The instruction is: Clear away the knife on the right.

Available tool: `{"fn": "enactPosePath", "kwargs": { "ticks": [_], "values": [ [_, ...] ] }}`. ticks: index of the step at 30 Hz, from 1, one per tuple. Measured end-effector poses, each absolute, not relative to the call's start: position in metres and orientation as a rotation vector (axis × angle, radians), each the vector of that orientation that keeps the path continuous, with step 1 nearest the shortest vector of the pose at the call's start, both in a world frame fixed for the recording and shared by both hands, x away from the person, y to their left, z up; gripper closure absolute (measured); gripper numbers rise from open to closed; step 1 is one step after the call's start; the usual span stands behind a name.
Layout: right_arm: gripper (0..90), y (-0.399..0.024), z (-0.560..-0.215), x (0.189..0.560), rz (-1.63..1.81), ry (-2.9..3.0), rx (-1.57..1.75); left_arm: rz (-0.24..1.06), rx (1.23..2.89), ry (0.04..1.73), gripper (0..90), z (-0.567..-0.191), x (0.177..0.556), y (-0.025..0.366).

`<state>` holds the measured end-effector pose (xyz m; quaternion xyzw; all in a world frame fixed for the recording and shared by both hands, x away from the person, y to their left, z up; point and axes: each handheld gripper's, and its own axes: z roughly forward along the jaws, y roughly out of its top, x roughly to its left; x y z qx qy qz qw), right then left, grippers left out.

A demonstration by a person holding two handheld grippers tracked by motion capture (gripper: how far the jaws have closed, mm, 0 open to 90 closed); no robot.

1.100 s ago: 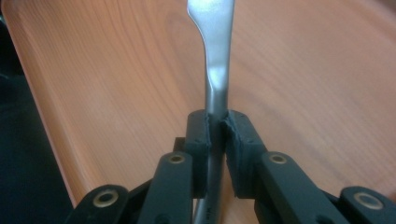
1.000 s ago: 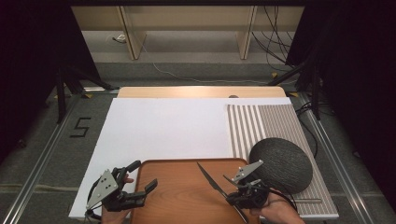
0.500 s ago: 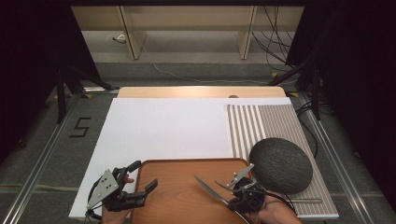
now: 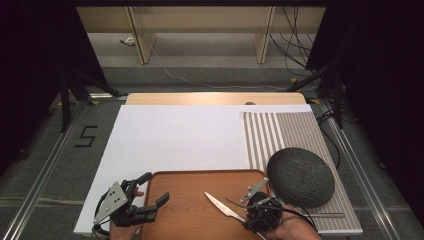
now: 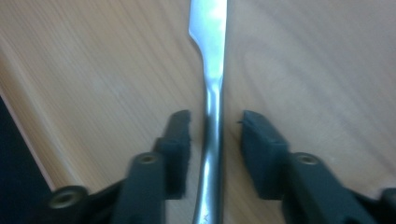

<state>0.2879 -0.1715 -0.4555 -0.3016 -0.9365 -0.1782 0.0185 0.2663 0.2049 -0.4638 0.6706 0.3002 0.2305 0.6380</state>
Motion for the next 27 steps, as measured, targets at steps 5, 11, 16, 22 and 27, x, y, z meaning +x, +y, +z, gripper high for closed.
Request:
{"fn": "enactPosePath", "kwargs": {
  "ticks": [5, 11, 16, 22, 27],
  "values": [
    [42.7, -0.169, -0.446, 0.285, -0.794, -2.945, -0.893, 0.525, 1.532, 0.686, 16.1, -0.464, 0.267, 0.205],
    [40.7, -0.164, -0.446, 0.282, -0.95, -2.948, -0.875, 0.524, 1.53, 0.686, 16.1, -0.464, 0.266, 0.204],
    [46.2, -0.158, -0.449, 0.279, -0.984, -2.968, -0.842, 0.52, 1.53, 0.686, 16.1, -0.464, 0.266, 0.205],
    [65.1, -0.153, -0.452, 0.275, -0.928, -2.991, -0.796, 0.517, 1.528, 0.687, 16.1, -0.464, 0.266, 0.205],
    [76.5, -0.15, -0.458, 0.275, -0.885, -2.998, -0.78, 0.518, 1.53, 0.685, 16.1, -0.464, 0.266, 0.204]
  ]
}}
